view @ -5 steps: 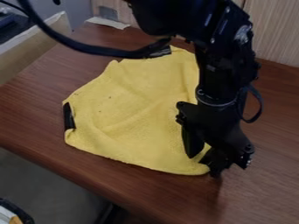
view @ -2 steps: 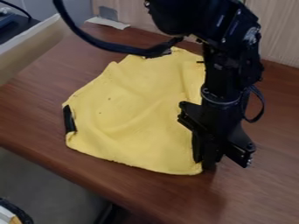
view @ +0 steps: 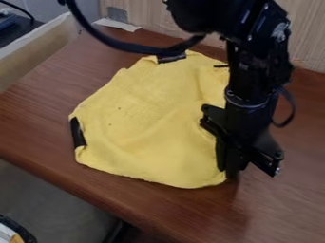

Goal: Fold the cloth from the right to the left

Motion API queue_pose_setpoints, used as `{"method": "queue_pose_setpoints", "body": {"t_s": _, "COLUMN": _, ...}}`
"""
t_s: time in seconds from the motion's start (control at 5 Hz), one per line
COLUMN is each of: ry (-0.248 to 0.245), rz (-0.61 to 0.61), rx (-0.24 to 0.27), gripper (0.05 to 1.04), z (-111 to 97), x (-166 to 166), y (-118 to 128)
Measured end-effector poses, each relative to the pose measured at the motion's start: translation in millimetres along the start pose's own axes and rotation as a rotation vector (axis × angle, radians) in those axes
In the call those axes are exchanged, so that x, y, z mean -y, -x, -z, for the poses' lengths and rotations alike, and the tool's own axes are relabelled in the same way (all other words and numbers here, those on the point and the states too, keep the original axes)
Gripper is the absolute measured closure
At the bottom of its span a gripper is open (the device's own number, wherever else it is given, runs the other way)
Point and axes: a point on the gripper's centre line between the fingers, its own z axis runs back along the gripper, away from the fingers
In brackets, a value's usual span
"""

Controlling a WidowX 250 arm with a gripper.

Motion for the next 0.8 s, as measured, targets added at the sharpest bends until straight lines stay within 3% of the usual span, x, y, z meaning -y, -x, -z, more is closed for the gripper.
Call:
{"method": "queue_pose_setpoints", "body": {"t_s": 0.2, "ry": -0.005, "rz": 0.018, "rx": 0.079, "gripper": 1.020, "z": -28.9, "x": -5.2, "y": -14.9}}
{"method": "queue_pose_setpoints", "body": {"t_s": 0.6, "ry": -0.047, "rz": -0.188, "rx": 0.196, "gripper": 1.020, "z": -73.8, "x": -79.1, "y": -23.7}}
{"method": "queue_pose_setpoints", "body": {"t_s": 0.8, "ry": -0.058, "rz": -0.304, "rx": 0.221, "gripper": 1.020, "z": -83.9, "x": -119.7, "y": -16.6}}
